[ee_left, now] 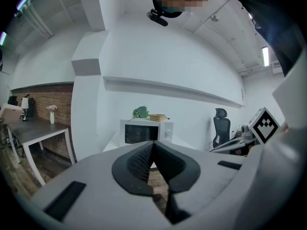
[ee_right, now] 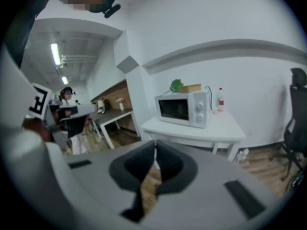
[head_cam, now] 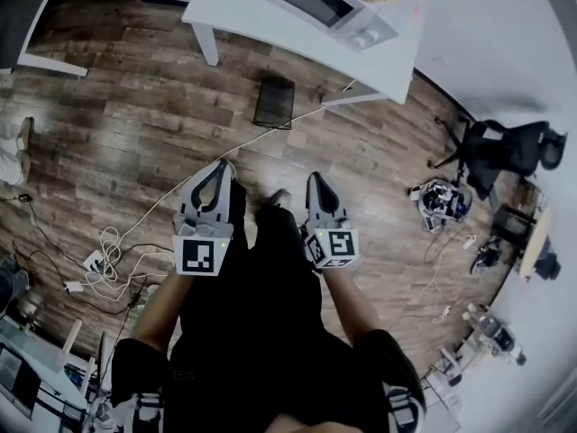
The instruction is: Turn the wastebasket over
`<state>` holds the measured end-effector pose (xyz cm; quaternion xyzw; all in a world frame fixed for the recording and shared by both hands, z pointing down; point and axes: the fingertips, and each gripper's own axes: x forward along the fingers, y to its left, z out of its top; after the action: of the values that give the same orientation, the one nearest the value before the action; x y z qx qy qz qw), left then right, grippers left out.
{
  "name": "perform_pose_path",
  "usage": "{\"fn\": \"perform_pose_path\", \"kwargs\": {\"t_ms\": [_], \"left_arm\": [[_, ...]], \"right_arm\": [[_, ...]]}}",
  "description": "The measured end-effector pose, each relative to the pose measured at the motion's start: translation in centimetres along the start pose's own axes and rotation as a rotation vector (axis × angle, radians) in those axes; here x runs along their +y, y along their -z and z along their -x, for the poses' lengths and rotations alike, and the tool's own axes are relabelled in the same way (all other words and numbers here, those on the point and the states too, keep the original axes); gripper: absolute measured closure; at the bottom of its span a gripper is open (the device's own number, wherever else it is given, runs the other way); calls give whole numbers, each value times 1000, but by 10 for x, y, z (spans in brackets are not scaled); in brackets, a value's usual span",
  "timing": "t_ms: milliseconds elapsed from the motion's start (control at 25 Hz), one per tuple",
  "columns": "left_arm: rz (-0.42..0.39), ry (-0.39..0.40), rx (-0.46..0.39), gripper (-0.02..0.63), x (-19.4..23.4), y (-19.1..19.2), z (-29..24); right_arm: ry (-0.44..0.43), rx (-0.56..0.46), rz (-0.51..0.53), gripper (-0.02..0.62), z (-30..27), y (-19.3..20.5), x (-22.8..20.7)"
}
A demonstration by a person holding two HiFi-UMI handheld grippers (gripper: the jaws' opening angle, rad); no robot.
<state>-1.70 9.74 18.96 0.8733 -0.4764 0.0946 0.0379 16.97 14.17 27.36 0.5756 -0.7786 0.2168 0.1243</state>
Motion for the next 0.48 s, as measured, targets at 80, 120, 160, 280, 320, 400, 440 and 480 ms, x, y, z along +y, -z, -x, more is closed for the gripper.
{"fn": "perform_pose_path", "kwargs": {"t_ms": [80, 120, 160, 280, 320, 400, 440, 480], "left_arm": [[-64, 18, -1, 571, 10, 3, -8], [-71, 22, 9, 571, 13, 7, -13], [-63, 20, 21, 571, 16, 13, -17], [-16, 10, 55, 571, 13, 29, -27], [-3, 6, 57, 571, 12, 33, -32], [40, -17, 59, 571, 10, 43, -42], [73, -36, 64, 571, 10, 50, -46], [102, -53, 71, 571, 10, 57, -51]], "right_arm": [[-10, 26, -10, 561, -13, 9, 1], [-16, 37, -15, 561, -20, 14, 1], [-22, 48, -20, 561, -28, 19, 0], [-35, 87, -27, 561, -48, 40, -7], [-39, 99, -28, 561, -55, 48, -11], [-45, 122, -30, 561, -71, 65, -21], [-49, 136, -30, 561, -80, 75, -27], [-53, 152, -28, 561, -88, 85, -32]]}}
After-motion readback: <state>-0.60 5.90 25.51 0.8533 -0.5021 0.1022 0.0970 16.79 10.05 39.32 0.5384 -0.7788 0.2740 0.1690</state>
